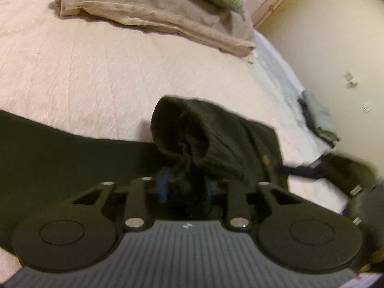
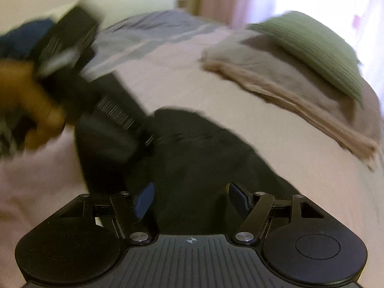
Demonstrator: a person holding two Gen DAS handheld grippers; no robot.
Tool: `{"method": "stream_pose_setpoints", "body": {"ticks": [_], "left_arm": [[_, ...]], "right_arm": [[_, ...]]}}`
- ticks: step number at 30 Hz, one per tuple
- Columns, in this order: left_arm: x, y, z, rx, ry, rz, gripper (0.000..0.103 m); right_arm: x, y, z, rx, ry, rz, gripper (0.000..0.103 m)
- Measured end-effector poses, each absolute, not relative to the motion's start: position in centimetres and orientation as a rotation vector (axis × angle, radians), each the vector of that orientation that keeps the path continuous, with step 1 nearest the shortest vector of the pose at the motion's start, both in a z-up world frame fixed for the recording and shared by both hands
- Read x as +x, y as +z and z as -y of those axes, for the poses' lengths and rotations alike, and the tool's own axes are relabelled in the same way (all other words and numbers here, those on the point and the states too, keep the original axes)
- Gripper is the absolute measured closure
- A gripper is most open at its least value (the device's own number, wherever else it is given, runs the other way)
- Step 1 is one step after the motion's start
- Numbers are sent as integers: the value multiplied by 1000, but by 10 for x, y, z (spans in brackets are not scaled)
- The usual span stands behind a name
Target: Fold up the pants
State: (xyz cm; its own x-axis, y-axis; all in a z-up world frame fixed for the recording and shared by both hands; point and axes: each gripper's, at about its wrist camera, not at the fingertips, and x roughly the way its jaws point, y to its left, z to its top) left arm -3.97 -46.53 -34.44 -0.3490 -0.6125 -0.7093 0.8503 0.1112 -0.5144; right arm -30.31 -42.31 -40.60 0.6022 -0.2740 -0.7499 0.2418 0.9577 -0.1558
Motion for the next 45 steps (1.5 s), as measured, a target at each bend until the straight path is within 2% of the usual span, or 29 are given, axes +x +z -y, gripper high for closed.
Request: {"method": "stream_pose_setpoints", "body": {"ticks": [6,7,8,9,10,11,12,13,16,18,21,22,23,26,29,34,38,42,45], "left_arm": [[-37,-337,474,348,-1602,-1119,86],[-37,-338,471,347,-1591,-1119,86],[-37,-339,468,341,-1573,-1126,84],[-37,-339,464,332,-1548,-1133,79],[-38,-339,460,323,-1529,-1137,69],[-39,-338,456,316,-1517,-1140,62],[-42,-337,451,294,-1504,-1149,43],[-43,-336,449,273,-1500,-1165,33],[-55,-342,452,246,-1505,-1197,32],[-62,-349,461,268,-1468,-1194,35],[-68,-354,470,286,-1454,-1202,63],[-68,-350,469,291,-1460,-1186,82],[-68,-343,468,300,-1462,-1165,88],[-59,-306,464,321,-1521,-1102,91],[-46,-243,462,392,-1609,-945,92],[5,-99,459,445,-1654,-603,92],[30,42,455,493,-1622,-264,92],[0,155,462,542,-1659,37,92],[-57,192,481,612,-1735,153,92]], "right_arm": [[-277,-441,408,-236,-266,-923,38],[-276,-442,409,-245,-269,-922,55],[-276,-441,412,-236,-285,-923,79],[-277,-439,417,-201,-296,-936,83],[-281,-433,425,-144,-307,-922,95],[-286,-428,430,-114,-335,-907,98],[-293,-422,435,-85,-366,-890,98],[-299,-416,440,-46,-388,-872,99],[-315,-401,455,41,-444,-828,99],[-322,-395,461,89,-468,-801,99],[-336,-385,467,153,-516,-747,99],[-343,-380,471,185,-534,-728,99],[-348,-373,475,221,-550,-710,99],[-362,-334,483,295,-601,-655,100],[-378,-276,487,352,-645,-583,100],[-407,-169,472,442,-665,-423,100],[-414,-101,444,542,-601,-254,100],[-432,-53,414,686,-492,-50,100],[-462,-32,402,739,-477,75,100]]}}
